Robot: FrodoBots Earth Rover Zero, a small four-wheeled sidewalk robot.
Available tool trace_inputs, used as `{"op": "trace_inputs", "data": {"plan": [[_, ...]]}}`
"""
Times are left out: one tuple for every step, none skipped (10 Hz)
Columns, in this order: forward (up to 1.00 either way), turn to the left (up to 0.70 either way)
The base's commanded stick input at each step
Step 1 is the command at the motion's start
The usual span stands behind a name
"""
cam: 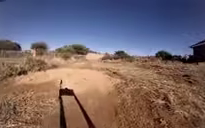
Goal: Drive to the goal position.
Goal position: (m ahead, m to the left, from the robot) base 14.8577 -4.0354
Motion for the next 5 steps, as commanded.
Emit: {"op": "trace_inputs", "data": {"plan": [[0.50,0.00],[0.50,0.00],[0.50,0.00],[0.50,0.00],[0.50,0.00]]}}
